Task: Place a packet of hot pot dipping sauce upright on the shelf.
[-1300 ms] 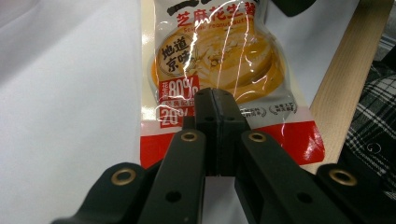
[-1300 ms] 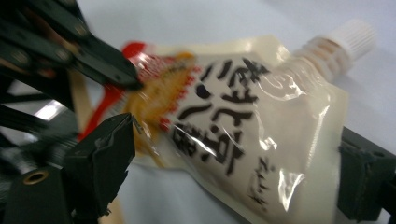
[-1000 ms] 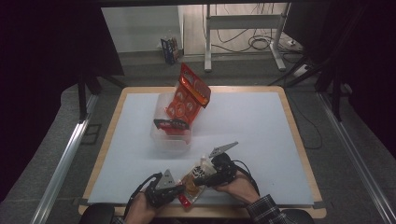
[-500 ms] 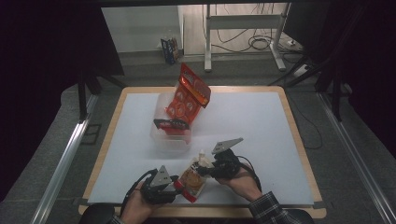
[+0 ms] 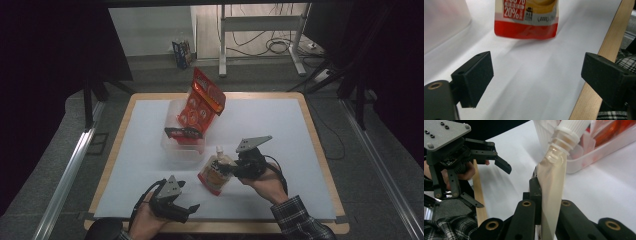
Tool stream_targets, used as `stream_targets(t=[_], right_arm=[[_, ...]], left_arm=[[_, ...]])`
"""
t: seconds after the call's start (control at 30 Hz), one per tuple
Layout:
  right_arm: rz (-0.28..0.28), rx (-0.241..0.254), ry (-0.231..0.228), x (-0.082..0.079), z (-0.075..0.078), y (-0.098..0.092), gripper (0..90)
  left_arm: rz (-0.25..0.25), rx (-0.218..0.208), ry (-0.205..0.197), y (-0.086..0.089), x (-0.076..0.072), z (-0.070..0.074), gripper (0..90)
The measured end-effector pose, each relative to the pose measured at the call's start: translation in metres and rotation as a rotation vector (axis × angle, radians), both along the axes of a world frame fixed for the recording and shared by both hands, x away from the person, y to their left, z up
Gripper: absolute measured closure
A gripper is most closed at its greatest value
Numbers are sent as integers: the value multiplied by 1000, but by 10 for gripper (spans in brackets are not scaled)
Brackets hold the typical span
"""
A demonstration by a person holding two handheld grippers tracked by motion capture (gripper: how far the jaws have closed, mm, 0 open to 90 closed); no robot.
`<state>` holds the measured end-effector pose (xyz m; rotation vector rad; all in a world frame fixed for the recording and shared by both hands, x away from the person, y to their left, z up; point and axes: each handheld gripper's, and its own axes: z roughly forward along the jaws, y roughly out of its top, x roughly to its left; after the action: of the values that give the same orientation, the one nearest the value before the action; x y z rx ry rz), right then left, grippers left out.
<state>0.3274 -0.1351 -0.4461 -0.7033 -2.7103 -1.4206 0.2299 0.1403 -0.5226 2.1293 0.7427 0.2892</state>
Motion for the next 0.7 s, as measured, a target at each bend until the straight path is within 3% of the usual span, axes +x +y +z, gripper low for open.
stream_targets(t=[0.17, 0.37, 0.7], right_arm=[[-18, 4, -21, 4, 10, -3, 876], [-30, 7, -36, 10, 19, -4, 878], [-37, -6, -66, 22, 31, 0, 879]], left_arm=[[8, -34, -2, 3, 1, 1, 74], [19, -31, 17, 4, 2, 1, 28], [58, -26, -9, 7, 2, 2, 0]])
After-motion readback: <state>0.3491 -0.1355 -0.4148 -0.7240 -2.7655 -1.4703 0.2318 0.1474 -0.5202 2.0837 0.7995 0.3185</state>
